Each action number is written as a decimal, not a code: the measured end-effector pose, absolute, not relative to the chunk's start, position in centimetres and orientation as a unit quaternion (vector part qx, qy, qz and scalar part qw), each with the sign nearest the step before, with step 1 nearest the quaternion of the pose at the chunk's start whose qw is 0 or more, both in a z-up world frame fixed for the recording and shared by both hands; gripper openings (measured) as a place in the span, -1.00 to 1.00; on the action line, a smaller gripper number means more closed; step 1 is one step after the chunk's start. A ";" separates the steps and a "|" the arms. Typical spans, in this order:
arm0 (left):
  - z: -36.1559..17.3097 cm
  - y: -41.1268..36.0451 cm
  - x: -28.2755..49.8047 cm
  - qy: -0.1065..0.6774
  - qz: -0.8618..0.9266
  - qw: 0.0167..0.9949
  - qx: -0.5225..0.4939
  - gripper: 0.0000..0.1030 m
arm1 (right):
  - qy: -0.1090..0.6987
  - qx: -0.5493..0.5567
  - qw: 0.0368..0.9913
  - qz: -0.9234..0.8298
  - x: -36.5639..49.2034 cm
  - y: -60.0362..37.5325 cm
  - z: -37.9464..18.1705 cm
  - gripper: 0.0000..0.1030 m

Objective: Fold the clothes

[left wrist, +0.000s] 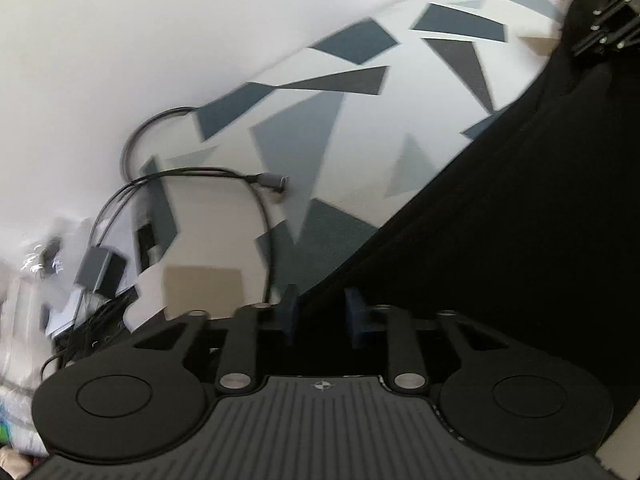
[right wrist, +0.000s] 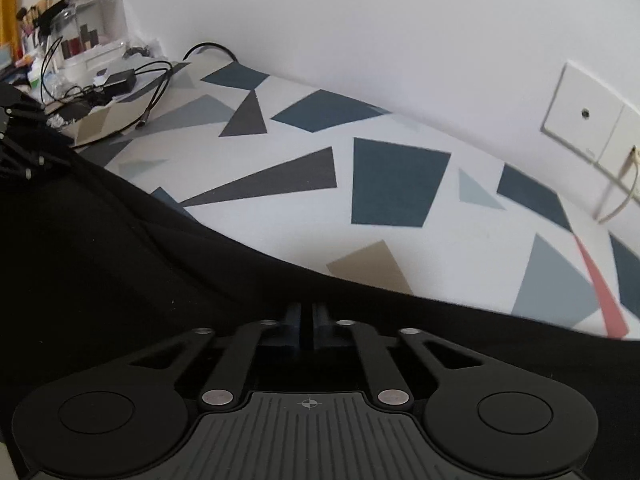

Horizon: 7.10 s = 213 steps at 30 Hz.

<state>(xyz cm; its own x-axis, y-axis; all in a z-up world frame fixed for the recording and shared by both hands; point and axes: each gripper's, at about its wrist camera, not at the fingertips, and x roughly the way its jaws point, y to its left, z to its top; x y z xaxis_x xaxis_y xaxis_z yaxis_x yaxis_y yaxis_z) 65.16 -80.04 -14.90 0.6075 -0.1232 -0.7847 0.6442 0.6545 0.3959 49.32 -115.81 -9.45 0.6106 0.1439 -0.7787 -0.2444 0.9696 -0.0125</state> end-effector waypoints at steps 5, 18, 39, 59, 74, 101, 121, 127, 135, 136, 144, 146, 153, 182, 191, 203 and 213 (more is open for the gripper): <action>-14.8 -76.8 64.7 0.387 -0.157 0.866 0.273 -0.74 | 0.383 -0.025 0.924 0.003 49.7 -118.1 -8.6 -1.00; -14.1 -74.7 64.1 0.396 -0.121 0.875 0.253 -0.70 | 0.417 -0.116 0.881 0.189 49.7 -112.2 -8.9 0.02; -13.2 -72.7 62.7 0.395 -0.092 0.895 0.186 -0.71 | 0.357 -0.142 0.898 0.212 50.6 -108.2 -7.3 0.16; -8.2 -64.1 58.3 0.413 -0.024 0.902 -0.121 0.39 | 0.353 -0.044 0.927 0.117 43.3 -111.3 -4.2 0.27; -13.9 -62.5 57.3 0.472 -0.028 0.830 -0.295 0.42 | 0.418 -0.139 0.895 0.069 29.4 -109.8 -8.1 0.14; -15.3 -63.1 53.8 0.458 -0.030 0.781 -0.423 0.70 | 0.378 0.020 0.926 0.002 26.7 -112.8 -5.0 -0.01; -15.6 -66.3 56.2 0.376 0.041 0.798 -0.469 -0.71 | 0.327 0.129 0.930 -0.109 25.9 -117.0 -5.8 0.30; -14.8 -65.9 55.9 0.361 0.023 0.809 -0.464 -0.74 | 0.392 0.048 0.917 -0.060 30.7 -113.7 -7.2 0.50; -16.6 -65.2 55.6 0.388 0.027 0.793 -0.469 0.04 | 0.449 -0.029 0.892 -0.028 36.3 -111.7 -7.5 0.49; -16.6 -65.2 55.5 0.384 0.025 0.795 -0.469 0.05 | 0.438 -0.026 0.898 -0.019 37.5 -111.4 -6.8 0.49; -17.0 -65.9 55.9 0.377 0.000 0.809 -0.451 0.34 | 0.425 -0.081 0.899 0.070 50.4 -103.3 -7.9 0.50; -16.9 -66.1 56.2 0.380 -0.010 0.816 -0.435 0.40 | 0.430 -0.105 0.895 0.062 53.6 -101.2 -9.5 0.51; -17.5 -65.1 55.9 0.371 -0.033 0.809 -0.454 0.42 | 0.441 -0.029 0.897 0.026 60.2 -101.4 -11.2 0.96; -17.1 -64.9 57.2 0.340 -0.028 0.795 -0.502 0.53 | 0.399 0.001 0.914 0.069 59.9 -99.2 -7.8 0.75; -17.4 -64.8 59.4 0.326 -0.034 0.805 -0.494 0.39 | 0.417 -0.030 0.907 0.037 50.3 -104.7 -6.9 0.76; -10.8 -64.9 59.9 0.298 -0.040 0.853 -0.426 -0.78 | 0.433 0.022 0.899 -0.062 41.7 -108.8 -6.7 0.86; -5.9 -60.5 59.7 0.235 -0.006 0.890 -0.390 -0.78 | 0.451 0.018 0.892 0.009 43.1 -101.3 -10.4 0.85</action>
<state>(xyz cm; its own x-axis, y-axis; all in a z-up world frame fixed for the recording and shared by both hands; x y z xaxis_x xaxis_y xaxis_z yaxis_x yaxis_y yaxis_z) 59.67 -60.53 -5.91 0.8891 -0.1938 -0.4146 -0.1733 0.6958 -0.6970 43.12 -101.30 -10.35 0.5924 0.0325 -0.8050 -0.0002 0.9992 0.0402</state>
